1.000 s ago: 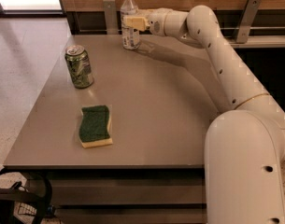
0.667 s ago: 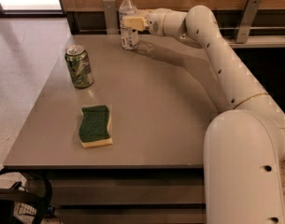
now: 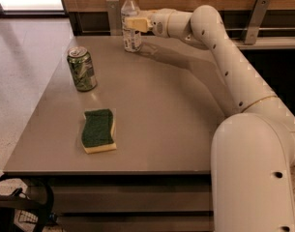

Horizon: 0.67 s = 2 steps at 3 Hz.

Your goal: Pick blue plastic bottle

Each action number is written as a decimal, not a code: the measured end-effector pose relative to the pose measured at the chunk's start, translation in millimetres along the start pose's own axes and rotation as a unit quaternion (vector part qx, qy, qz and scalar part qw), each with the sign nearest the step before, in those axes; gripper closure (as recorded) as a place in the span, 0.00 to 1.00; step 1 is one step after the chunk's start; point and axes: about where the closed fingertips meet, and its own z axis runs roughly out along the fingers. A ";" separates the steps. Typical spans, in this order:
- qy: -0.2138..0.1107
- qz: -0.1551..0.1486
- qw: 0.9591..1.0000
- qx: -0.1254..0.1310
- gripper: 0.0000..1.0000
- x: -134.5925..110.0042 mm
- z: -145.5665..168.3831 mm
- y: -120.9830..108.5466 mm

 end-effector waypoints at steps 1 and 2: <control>-0.001 -0.012 1.000 0.013 1.00 -15.6 -13.1 0.6; -0.002 -0.037 0.998 0.046 1.00 -50.1 -46.8 1.0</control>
Offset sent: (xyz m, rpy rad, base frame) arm -0.0484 -0.0642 0.0873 -0.0749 -0.1114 -0.1538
